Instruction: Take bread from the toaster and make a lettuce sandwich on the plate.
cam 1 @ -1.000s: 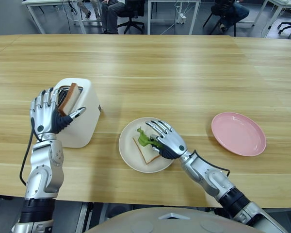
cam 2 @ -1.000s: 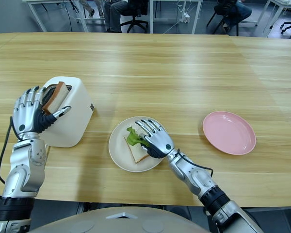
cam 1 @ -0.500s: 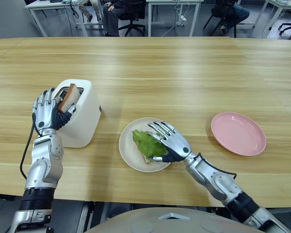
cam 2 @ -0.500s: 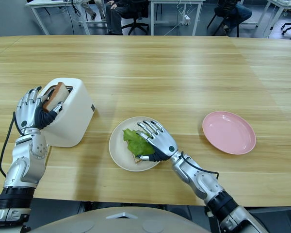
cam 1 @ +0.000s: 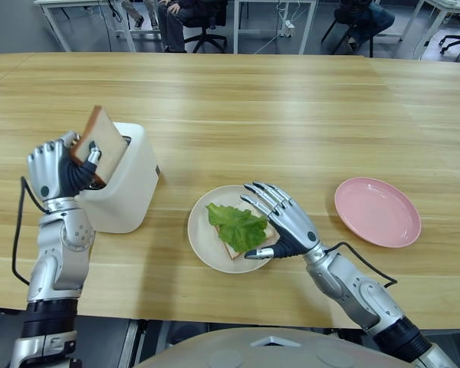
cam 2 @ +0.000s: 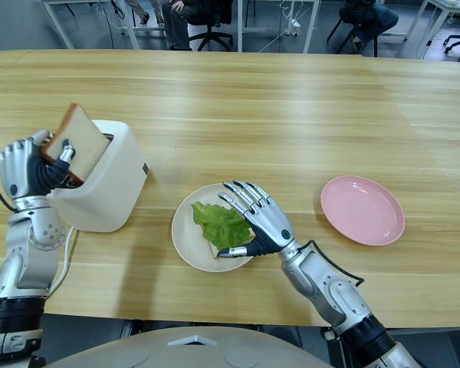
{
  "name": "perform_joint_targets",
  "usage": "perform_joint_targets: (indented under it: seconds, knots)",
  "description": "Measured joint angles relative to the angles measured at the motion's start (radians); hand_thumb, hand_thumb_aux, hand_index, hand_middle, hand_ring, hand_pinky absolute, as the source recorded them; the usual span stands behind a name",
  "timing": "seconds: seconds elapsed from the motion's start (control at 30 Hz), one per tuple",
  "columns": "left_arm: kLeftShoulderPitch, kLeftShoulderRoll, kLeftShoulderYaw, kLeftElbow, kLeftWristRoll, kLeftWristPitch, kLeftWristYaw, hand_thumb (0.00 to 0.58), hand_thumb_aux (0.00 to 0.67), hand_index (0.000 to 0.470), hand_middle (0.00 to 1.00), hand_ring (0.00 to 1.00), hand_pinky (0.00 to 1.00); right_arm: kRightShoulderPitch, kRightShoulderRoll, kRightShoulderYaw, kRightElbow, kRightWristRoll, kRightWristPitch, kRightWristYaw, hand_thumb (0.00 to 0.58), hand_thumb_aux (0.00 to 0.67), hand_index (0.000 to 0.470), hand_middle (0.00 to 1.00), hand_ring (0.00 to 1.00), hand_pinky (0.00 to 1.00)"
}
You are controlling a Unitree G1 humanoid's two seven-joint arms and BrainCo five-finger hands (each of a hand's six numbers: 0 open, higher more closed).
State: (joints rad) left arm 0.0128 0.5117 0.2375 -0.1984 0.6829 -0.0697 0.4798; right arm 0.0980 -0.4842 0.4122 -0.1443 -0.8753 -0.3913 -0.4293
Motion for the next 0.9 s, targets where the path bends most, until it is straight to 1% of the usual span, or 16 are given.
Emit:
perform_joint_targets:
  seconds: [0.13, 0.2, 0.3, 0.37, 0.4, 0.43, 0.47, 0.6, 0.8, 0.9]
  knots:
    - [0.001, -0.079, -0.005, -0.194, -0.093, -0.081, -0.032, 0.580, 0.670, 0.460, 1.00, 1.00, 1.00, 0.019, 0.004, -0.036, -0.008, 0.009, -0.072, -0.067, 0.000, 0.000, 0.000, 0.00, 0.00, 0.00]
    - [0.003, -0.115, -0.036, -0.242, -0.140, -0.101, -0.071, 0.580, 0.670, 0.460, 1.00, 1.00, 1.00, 0.028, 0.003, -0.042, -0.016, -0.008, -0.103, -0.099, 0.000, 0.000, 0.000, 0.00, 0.00, 0.00]
    - [0.019, -0.189, -0.130, -0.272, -0.249, -0.119, -0.172, 0.580, 0.670, 0.460, 1.00, 1.00, 1.00, 0.053, -0.007, -0.048, -0.037, -0.050, -0.155, -0.155, 0.000, 0.000, 0.000, 0.00, 0.00, 0.00]
    - [0.055, -0.229, -0.210, -0.261, -0.327, -0.124, -0.257, 0.580, 0.670, 0.460, 1.00, 1.00, 1.00, 0.068, -0.018, -0.054, -0.046, -0.084, -0.183, -0.193, 0.000, 0.000, 0.000, 0.00, 0.00, 0.00]
    - [0.071, -0.242, -0.262, -0.235, -0.359, -0.123, -0.308, 0.580, 0.670, 0.460, 1.00, 1.00, 1.00, 0.074, -0.028, -0.055, -0.049, -0.104, -0.196, -0.210, 0.000, 0.000, 0.000, 0.00, 0.00, 0.00]
    - [0.082, -0.247, -0.282, -0.221, -0.369, -0.123, -0.329, 0.580, 0.670, 0.460, 1.00, 1.00, 1.00, 0.075, -0.032, -0.056, -0.051, -0.113, -0.202, -0.215, 0.000, 0.000, 0.000, 0.00, 0.00, 0.00]
    - [0.089, -0.254, -0.327, -0.175, -0.385, -0.117, -0.380, 0.580, 0.670, 0.460, 1.00, 1.00, 1.00, 0.088, -0.041, -0.061, -0.059, -0.131, -0.210, -0.229, 0.000, 0.000, 0.000, 0.00, 0.00, 0.00]
    - [0.127, -0.257, -0.456, 0.018, -0.401, -0.098, -0.509, 0.580, 0.670, 0.460, 1.00, 1.00, 1.00, 0.105, -0.060, -0.064, -0.070, -0.189, -0.229, -0.258, 0.000, 0.000, 0.000, 0.00, 0.00, 0.00]
    - [0.105, -0.264, -0.495, 0.226, -0.415, -0.105, -0.582, 0.580, 0.670, 0.460, 1.00, 1.00, 1.00, 0.104, -0.073, -0.048, -0.059, -0.248, -0.228, -0.254, 0.000, 0.000, 0.000, 0.00, 0.00, 0.00]
    - [0.070, -0.277, -0.502, 0.294, -0.427, -0.108, -0.607, 0.580, 0.670, 0.460, 1.00, 1.00, 1.00, 0.083, -0.049, -0.008, 0.025, -0.256, -0.195, -0.185, 0.000, 0.000, 0.000, 0.00, 0.00, 0.00]
